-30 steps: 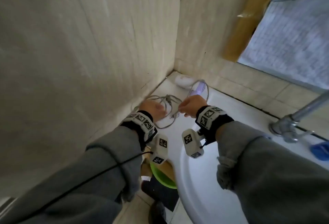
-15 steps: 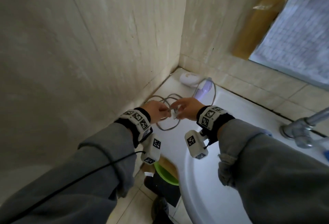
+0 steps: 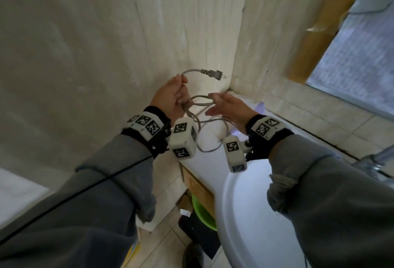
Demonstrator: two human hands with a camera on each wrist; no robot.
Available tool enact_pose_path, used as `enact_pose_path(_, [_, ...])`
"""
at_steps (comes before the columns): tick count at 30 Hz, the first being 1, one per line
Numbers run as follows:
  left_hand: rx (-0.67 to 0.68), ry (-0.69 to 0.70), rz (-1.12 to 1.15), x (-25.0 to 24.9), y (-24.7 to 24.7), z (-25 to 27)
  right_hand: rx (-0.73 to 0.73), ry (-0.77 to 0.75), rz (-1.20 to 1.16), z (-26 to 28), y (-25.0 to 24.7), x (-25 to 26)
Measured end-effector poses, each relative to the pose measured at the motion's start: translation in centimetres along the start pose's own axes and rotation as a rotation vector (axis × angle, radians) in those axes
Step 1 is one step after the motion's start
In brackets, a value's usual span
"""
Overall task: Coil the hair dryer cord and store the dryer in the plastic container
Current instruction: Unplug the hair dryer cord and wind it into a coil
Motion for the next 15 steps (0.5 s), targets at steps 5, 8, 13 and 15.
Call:
enact_pose_path(5, [-0.028, 0.040, 0.060, -0.8, -0.2, 1.9, 0.031, 0.084, -0.139, 2.1, 0.2, 0.2])
enact_pose_path(8, [-0.035, -0.007, 0.075, -0.8, -0.9, 3.0, -0.243, 0.151, -0.087, 2.1, -1.5, 0.0])
enact_pose_path(13, [-0.029, -0.065, 0.054, -1.1, -3.5, 4.4, -0.599, 0.178, -0.054, 3.0, -7.9, -0.7])
enact_pose_path(15, [-0.022, -0.071, 0.001, -0.9, -4.4, 5.1, -0.648, 0.139, -0.086, 3.8, -9.5, -0.9])
Point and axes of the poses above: each hand's wrist, its own z-axis away from the middle knuckle, its own y-axis out of the palm, x = y × z, the point moved 2 cm from there along -z, towards the middle knuckle, and after that the axes turned 12 degrees about -z, right-handed, at the moved point
